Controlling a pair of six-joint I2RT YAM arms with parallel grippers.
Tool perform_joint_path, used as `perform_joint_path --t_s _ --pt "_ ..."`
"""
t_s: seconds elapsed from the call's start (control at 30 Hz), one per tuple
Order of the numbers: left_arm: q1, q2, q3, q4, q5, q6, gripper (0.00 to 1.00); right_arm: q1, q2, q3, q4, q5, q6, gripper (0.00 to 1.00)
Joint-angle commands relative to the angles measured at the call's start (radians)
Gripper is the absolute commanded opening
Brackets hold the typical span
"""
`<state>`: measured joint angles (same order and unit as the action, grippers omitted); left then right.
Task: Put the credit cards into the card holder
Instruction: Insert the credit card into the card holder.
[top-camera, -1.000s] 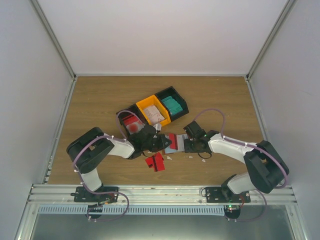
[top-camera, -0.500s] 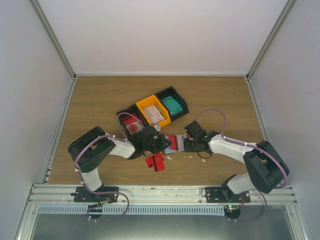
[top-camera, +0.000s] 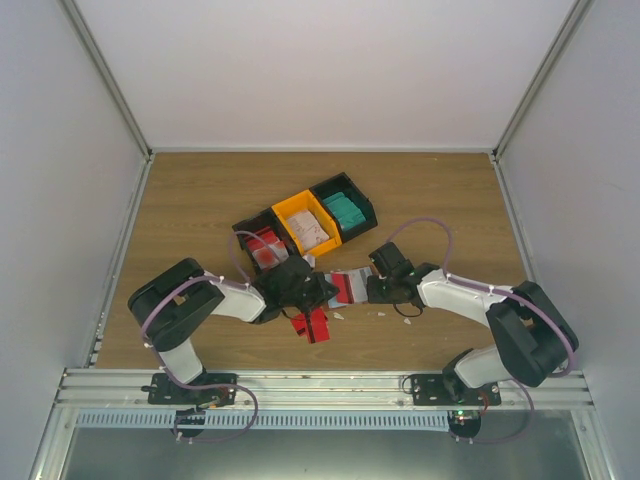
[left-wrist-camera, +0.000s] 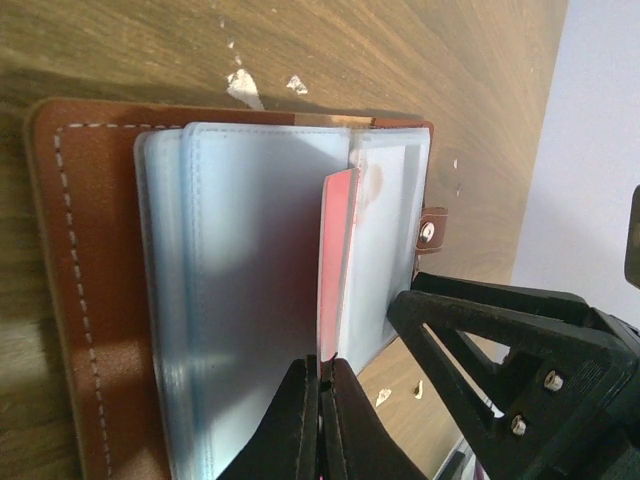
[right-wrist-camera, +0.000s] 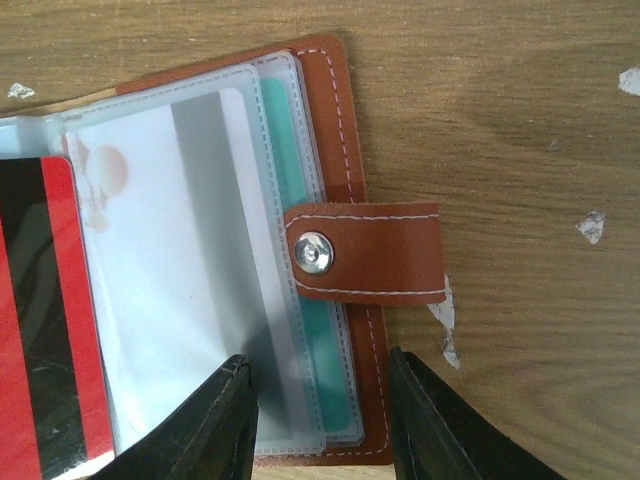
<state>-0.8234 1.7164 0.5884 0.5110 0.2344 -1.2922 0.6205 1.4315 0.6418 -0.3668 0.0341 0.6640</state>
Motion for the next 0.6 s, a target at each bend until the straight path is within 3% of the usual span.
perform_joint_path --t_s 0.0,0.57 --pt "-0.010 -0.016 -0.015 -0.037 -0.037 -0.005 0.00 -0.004 0.031 -0.042 -0.007 -0.030 0.017 0.36" --pt "-0.008 0.073 0.054 0.020 -0.057 0.007 0.00 -0.004 0.040 -0.056 0.010 -0.101 0.003 0.30"
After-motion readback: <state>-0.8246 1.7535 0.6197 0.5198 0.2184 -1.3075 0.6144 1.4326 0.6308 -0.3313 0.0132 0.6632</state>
